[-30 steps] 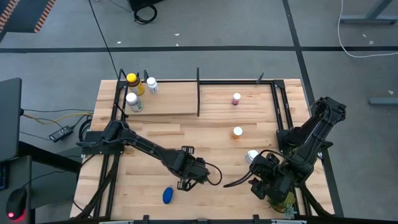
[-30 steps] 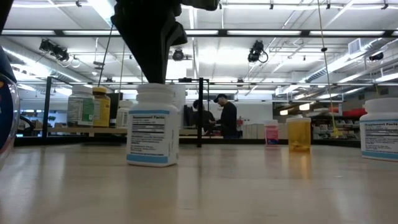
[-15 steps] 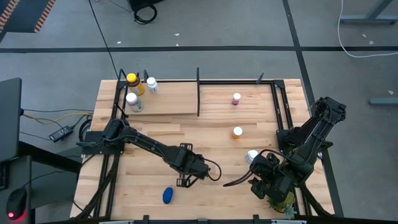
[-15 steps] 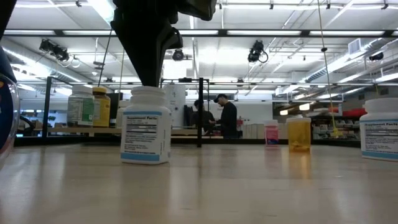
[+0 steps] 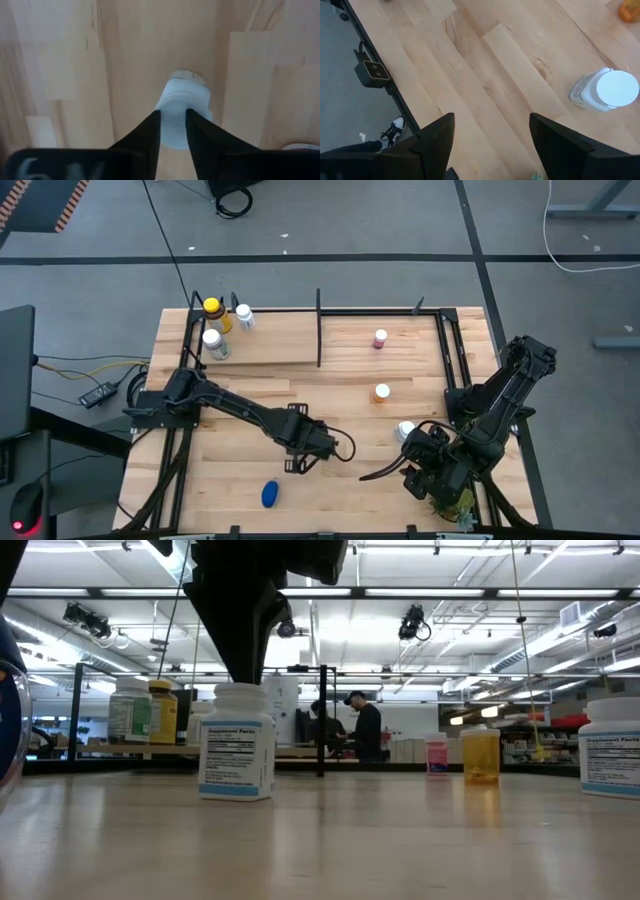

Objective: Pick and place medicine bottles onto shelf by color
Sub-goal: Put the white and blue medicine bottle on the shelf

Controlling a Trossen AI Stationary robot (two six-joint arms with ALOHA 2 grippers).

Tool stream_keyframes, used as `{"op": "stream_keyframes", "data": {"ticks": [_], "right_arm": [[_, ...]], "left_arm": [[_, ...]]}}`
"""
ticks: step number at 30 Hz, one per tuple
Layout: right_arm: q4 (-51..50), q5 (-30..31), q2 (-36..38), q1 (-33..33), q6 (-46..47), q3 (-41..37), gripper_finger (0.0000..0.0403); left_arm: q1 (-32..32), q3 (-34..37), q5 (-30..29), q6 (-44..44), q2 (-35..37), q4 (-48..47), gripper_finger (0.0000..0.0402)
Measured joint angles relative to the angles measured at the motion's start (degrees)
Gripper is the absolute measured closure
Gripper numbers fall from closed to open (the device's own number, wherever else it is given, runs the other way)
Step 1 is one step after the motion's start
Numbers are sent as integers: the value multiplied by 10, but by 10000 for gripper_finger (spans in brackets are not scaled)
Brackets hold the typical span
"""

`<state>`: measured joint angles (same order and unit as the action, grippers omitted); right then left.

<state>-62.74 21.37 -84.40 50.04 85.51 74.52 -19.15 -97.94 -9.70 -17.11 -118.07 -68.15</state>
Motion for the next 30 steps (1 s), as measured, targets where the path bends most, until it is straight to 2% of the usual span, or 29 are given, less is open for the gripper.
{"op": "stream_keyframes", "data": {"ticks": [11, 18, 24, 27, 30], "right_arm": [[0, 3, 0, 0, -5, 0, 139], [1, 12, 0, 0, -10, 0, 139], [1, 13, 0, 0, -12, 0, 139], [1, 16, 0, 0, -11, 0, 139], [1, 17, 0, 0, -11, 0, 139]], "left_arm": [[3, 3, 6, 0, 60, -37, 236], [11, 1, 6, 2, 83, -54, 214], [1, 1, 46, 95, 88, -20, 194], [-7, 0, 46, 143, 87, -3, 170], [-8, 0, 50, 149, 82, -4, 136]]}}
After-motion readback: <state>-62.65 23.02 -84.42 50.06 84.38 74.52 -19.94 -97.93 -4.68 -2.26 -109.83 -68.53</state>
